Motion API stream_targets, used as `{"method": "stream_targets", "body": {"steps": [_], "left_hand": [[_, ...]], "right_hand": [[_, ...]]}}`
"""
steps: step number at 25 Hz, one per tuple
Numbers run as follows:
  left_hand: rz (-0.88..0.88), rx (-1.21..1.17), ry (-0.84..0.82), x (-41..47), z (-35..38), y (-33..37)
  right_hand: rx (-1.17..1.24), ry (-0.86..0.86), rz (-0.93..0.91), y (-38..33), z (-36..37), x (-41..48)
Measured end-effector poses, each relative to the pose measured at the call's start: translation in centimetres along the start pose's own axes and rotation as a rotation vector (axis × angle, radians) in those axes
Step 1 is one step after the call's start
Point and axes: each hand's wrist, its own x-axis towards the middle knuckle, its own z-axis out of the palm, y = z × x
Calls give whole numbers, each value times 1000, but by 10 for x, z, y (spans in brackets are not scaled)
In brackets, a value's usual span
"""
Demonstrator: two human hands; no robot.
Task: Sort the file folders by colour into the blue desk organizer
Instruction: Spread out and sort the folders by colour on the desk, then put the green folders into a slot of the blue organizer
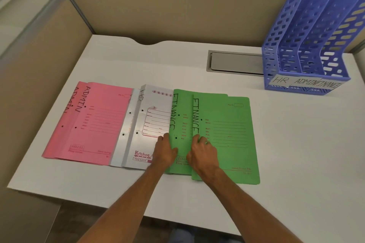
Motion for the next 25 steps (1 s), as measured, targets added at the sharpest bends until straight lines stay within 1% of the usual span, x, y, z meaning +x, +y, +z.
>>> {"method": "stream_targets", "body": {"steps": [4, 9, 13, 16, 18, 21, 25], "left_hand": [[35, 14, -15, -5, -1, -4], [99, 87, 26, -16, -8, -6], [202, 47, 23, -23, -13, 1], [285, 20, -3, -21, -9, 9], [286, 16, -60, -21, -3, 17], [235, 17, -163, -23, 10, 31], [129, -107, -218, -23, 29, 52]], "right_hand": [[1, -15, 1, -3, 6, 1], [123, 4, -15, 6, 2, -5], [174, 51, -48, 31, -8, -15], [226, 50, 18, 60, -14, -25], [256, 15, 98, 80, -16, -31], [269, -80, 186, 110, -17, -38], [334, -146, 285, 143, -15, -39]]}}
